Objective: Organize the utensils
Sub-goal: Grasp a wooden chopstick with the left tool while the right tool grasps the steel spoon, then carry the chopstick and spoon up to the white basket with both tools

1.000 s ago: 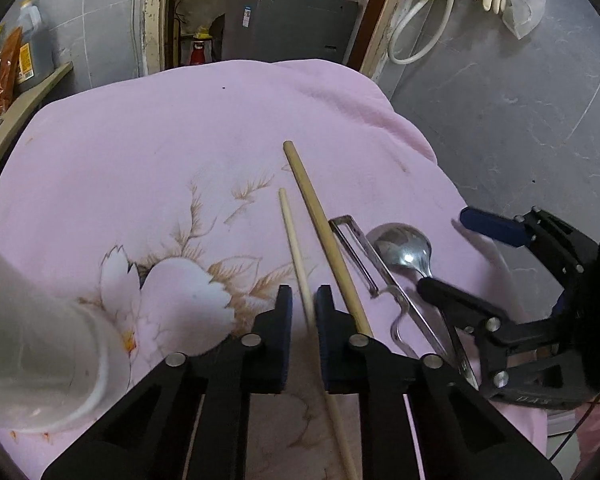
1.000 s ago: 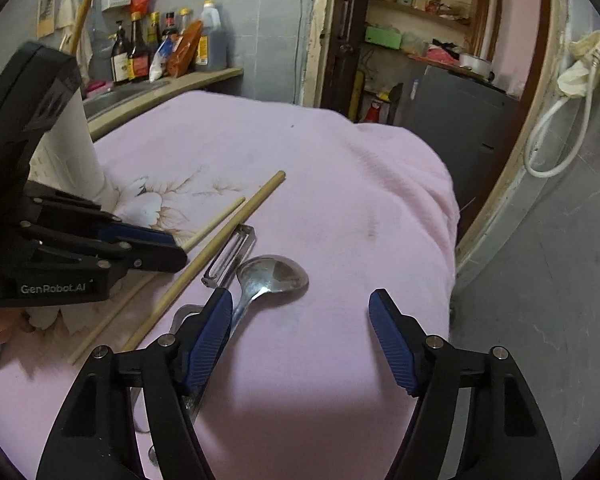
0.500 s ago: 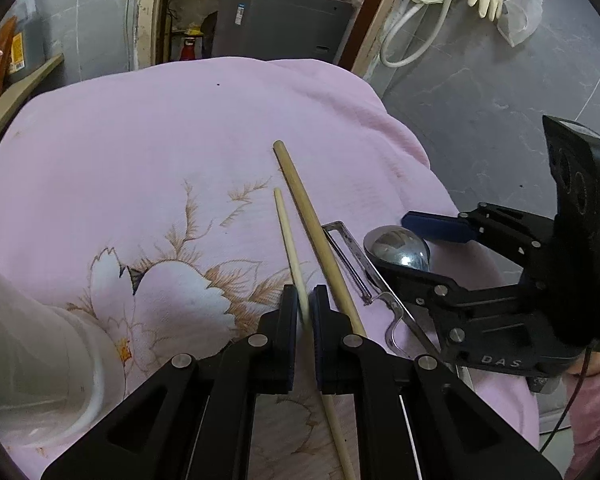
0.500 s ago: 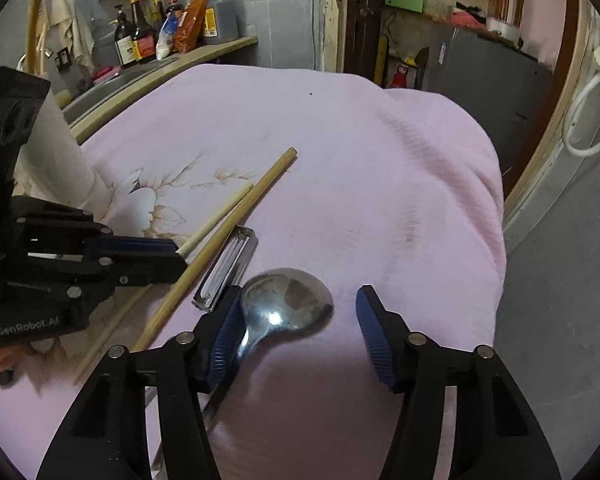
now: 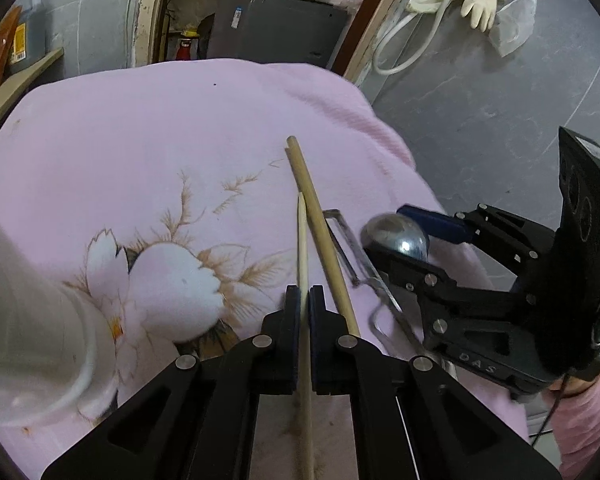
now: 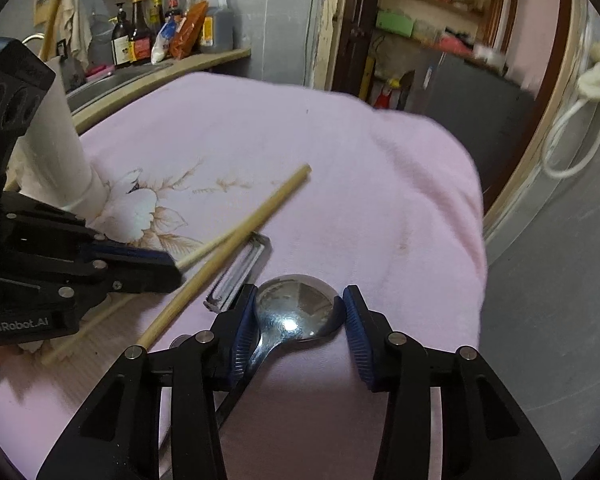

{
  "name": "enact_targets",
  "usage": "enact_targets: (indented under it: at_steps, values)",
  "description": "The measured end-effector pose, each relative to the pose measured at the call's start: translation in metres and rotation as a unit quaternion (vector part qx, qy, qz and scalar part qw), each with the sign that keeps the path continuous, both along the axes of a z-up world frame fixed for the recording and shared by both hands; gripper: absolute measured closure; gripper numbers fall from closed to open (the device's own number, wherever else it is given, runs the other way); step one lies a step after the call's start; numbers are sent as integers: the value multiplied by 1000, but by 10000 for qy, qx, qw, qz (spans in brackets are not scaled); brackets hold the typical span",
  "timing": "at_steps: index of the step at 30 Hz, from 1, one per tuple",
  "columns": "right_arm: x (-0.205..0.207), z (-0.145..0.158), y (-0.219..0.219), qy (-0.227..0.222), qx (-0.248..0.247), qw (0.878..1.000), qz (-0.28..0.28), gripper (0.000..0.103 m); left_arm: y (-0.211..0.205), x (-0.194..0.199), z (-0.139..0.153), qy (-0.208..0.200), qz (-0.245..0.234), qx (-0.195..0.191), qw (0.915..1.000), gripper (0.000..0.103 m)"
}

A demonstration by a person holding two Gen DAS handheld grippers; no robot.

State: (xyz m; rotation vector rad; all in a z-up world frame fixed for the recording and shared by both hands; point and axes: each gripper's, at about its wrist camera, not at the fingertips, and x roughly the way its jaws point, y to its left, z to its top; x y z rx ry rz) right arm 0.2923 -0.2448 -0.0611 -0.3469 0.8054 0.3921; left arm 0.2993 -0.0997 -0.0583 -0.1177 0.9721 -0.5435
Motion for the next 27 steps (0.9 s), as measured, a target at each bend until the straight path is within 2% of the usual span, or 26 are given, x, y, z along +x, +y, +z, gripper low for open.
enact_targets:
  at_steps: [3, 7, 11, 15, 21, 23, 27]
  values:
    - [-13, 10, -2, -495, -6, 9988, -3, 62, 6, -9, 11, -211, 82, -133, 9997, 101]
    - [-32, 21, 0, -1181, -67, 9930, -8, 62, 11, -30, 26, -670, 261, -77, 9974, 101]
    - [-59, 31, 5, -2013, -209, 9793, 27, 62, 14, -62, 42, -1353, 468, -70, 9897, 101]
    - [-87, 38, 14, -2837, -370, 9581, 168, 62, 18, -96, 58, -2177, 636, -171, 9738, 101]
    - [-120, 43, 26, -3813, -555, 9224, 275, 62, 21, -123, 70, -2945, 894, -451, 9504, 101]
    - [-129, 47, 23, -3992, -487, 9153, 234, 62, 27, -130, 73, -3147, 1032, -553, 9419, 101]
    - [-139, 67, 18, -4163, -26, 9092, 58, 62, 48, -142, 87, -3501, 1392, -858, 9223, 101]
